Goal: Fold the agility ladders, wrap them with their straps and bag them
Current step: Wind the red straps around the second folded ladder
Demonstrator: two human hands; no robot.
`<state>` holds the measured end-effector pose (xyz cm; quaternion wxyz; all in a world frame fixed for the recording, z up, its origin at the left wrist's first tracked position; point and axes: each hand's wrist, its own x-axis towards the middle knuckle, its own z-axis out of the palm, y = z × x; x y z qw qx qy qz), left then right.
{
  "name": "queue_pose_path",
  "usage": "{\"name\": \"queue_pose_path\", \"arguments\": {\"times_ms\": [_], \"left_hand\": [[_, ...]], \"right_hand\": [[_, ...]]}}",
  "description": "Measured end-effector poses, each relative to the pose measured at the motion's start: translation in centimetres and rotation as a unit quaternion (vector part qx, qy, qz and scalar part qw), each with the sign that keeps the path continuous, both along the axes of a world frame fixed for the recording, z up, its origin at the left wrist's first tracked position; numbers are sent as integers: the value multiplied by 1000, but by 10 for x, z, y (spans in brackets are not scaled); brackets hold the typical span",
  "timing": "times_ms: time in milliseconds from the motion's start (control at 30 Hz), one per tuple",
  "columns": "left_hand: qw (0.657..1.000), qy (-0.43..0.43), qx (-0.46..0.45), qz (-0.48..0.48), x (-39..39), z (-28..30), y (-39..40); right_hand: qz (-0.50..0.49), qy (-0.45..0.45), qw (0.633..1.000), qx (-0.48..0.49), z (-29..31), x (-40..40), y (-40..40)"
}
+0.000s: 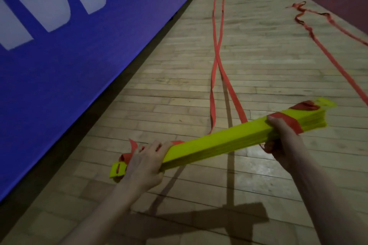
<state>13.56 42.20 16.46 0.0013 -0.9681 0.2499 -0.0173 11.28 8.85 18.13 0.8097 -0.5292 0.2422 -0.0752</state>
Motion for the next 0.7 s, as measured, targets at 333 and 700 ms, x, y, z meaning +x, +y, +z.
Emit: {"name": "queue_pose_path", "arguments": {"times_ms": [333,700], "left_hand": [[835,482,-264,23,-20,25,-22],[998,-20,-22,-51,-3,20,-16]], "right_hand": [[60,-161,983,59,30,3,1],[71,-33,996,-40,5,1,2]]}}
